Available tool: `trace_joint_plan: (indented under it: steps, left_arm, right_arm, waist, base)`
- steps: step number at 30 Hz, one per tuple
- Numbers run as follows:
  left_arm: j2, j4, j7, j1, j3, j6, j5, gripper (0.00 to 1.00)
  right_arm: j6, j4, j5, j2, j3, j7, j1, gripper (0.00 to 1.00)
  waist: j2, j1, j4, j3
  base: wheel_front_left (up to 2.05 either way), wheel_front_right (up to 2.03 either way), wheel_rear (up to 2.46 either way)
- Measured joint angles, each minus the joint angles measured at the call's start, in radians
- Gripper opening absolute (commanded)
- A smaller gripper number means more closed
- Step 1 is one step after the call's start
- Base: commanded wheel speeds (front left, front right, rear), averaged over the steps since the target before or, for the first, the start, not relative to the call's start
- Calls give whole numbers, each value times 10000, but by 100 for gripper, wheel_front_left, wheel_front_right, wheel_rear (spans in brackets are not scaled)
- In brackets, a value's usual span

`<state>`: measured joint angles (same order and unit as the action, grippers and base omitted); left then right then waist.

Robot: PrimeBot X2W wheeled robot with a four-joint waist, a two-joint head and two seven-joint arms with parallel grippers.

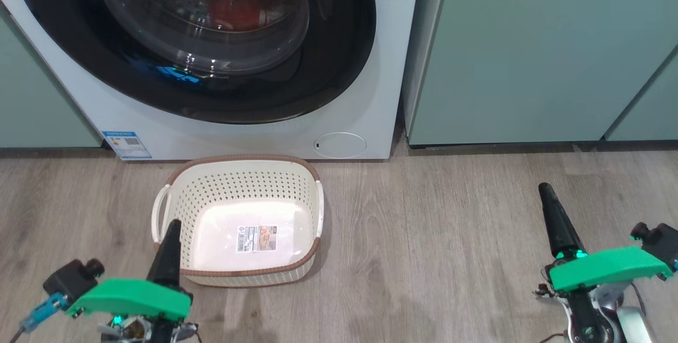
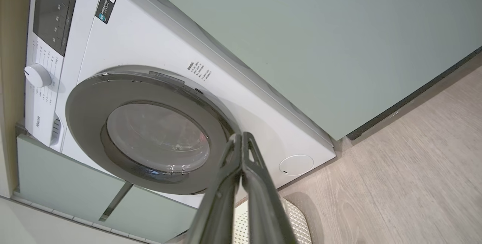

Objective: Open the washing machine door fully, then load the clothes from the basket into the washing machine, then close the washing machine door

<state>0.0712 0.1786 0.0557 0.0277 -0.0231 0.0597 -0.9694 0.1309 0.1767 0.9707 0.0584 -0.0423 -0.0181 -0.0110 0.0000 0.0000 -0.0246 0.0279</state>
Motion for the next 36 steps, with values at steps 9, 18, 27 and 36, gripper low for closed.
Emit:
trace_joint_plan:
  steps: [9,18,27,36]
  left_arm:
    - [-21,111,-211,-112,178,90,-984,0]
    - [-44,286,-470,-284,276,211,-1990,0]
    - [-65,397,-698,-321,414,265,-2865,0]
    - [-98,541,-941,-501,560,399,-3862,0]
  right_arm:
    - [0,148,1035,13,-82,153,-7,0]
    - [0,299,2050,25,-153,272,-49,0]
    - [-2,418,2966,29,-230,385,-207,0]
    - [-2,581,3979,31,-305,581,-209,0]
  waist:
    - [0,0,38,-39]
    - [0,0,77,-77]
    - [0,0,111,-112]
    - [0,0,150,-150]
  base:
    - [0,0,0]
    - [0,0,0]
    - [0,0,0]
    - [0,0,0]
